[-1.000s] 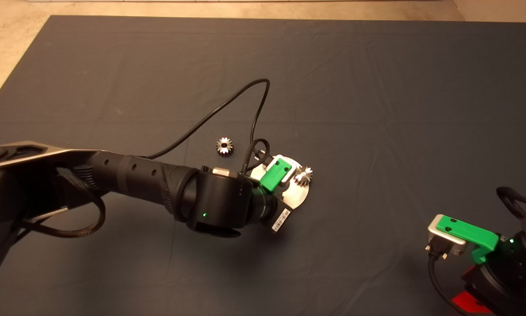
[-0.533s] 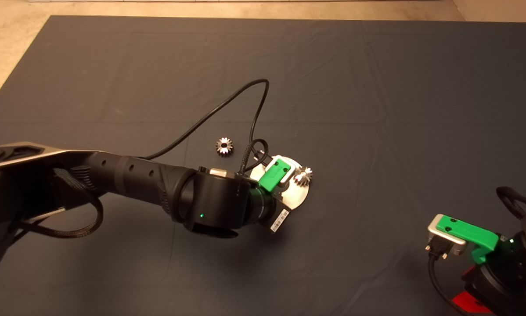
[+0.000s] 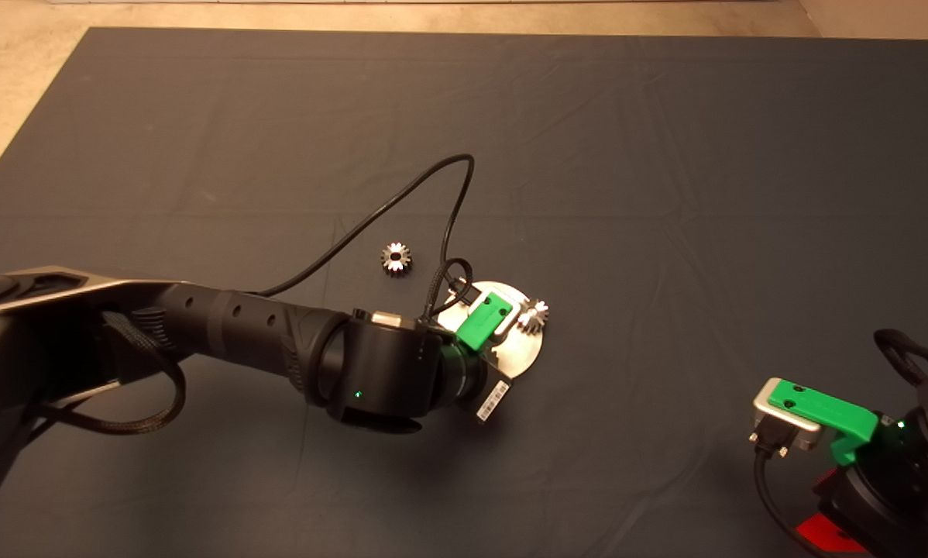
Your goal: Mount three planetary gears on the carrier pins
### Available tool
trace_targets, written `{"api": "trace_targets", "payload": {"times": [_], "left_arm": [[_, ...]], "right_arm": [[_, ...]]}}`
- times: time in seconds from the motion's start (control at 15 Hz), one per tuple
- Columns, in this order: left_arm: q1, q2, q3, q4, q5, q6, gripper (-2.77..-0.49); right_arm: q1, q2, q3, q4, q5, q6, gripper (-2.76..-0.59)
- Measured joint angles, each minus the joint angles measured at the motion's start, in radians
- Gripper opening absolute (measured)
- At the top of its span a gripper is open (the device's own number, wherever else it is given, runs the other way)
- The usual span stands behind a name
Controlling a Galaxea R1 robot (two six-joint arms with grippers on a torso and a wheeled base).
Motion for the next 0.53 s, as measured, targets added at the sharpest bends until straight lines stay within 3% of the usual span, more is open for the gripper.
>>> {"api": "trace_targets", "payload": {"times": [0.53], "left_arm": [[0.006,0.001,-0.012,0.001,-0.005,0.003,-2.57]], "right_arm": [[0.000,0.000,0.000,0.000,0.000,0.000,-1.91]]}}
